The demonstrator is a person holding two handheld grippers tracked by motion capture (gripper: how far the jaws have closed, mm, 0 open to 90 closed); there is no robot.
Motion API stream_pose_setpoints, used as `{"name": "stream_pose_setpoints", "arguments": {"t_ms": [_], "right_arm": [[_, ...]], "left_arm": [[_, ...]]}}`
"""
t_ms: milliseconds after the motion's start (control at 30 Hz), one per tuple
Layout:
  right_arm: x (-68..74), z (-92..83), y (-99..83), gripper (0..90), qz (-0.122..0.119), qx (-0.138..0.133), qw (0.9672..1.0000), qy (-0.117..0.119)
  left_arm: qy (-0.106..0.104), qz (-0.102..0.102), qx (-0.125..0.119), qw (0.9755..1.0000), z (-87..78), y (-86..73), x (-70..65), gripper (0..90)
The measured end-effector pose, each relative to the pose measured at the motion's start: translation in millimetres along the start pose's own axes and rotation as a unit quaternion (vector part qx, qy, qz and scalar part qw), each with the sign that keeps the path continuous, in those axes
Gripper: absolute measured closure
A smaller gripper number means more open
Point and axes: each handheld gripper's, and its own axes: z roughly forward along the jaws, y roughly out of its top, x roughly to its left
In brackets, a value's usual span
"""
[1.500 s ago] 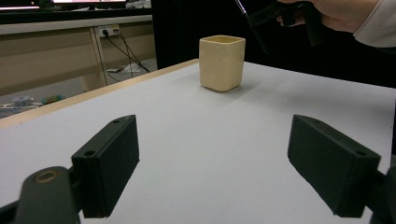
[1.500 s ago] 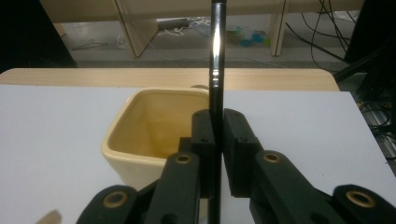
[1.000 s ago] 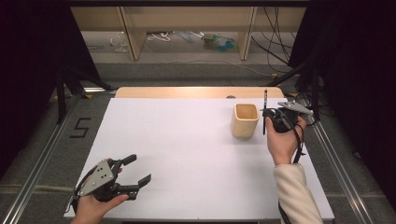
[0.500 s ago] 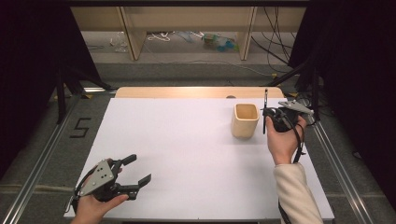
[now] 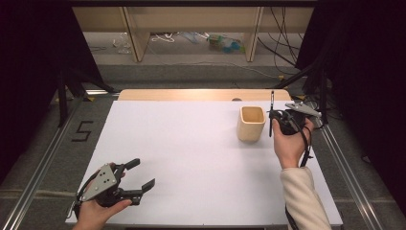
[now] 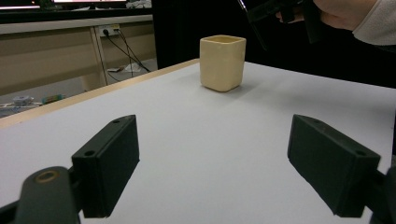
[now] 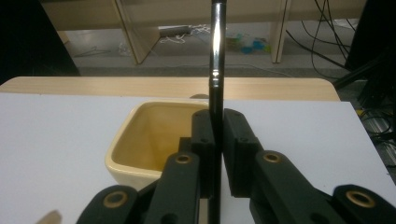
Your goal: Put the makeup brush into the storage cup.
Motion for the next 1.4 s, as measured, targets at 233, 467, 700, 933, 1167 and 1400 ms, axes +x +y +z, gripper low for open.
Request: {"name": "stream_pose_setpoints", "arguments": {"t_ms": [233,467,700,933,1167,1400], "right_arm": [[0.9,0.2,1.4,84.1,-0.003,-0.002,1.0000,0.001],[1.9,0.5,2.9,84.1,-0.003,-0.004,1.0000,0.001],[2.7,0.9,3.8,84.1,-0.001,-0.006,1.0000,0.001],[3.5,1.7,5.4,84.1,-0.005,-0.008,1.0000,0.003],[5.3,1.8,7.5,84.1,-0.002,-0.010,0.9999,0.005],[5.1,3.4,7.7,84.1,-0.004,-0.021,0.9997,0.009]], "left_arm": [[-0.002,-0.001,-0.005,1.0000,0.7,-0.2,0.1,16.5],[-0.002,-0.001,-0.005,1.0000,0.6,-0.2,0.1,16.5],[0.000,0.000,-0.001,1.0000,0.1,0.0,-0.1,16.5],[-0.002,-0.001,-0.005,1.0000,0.7,-0.2,0.0,16.5],[-0.002,-0.001,-0.005,1.0000,0.6,-0.2,0.0,16.5],[-0.002,-0.002,-0.006,1.0000,0.6,-0.2,0.0,16.5]]}}
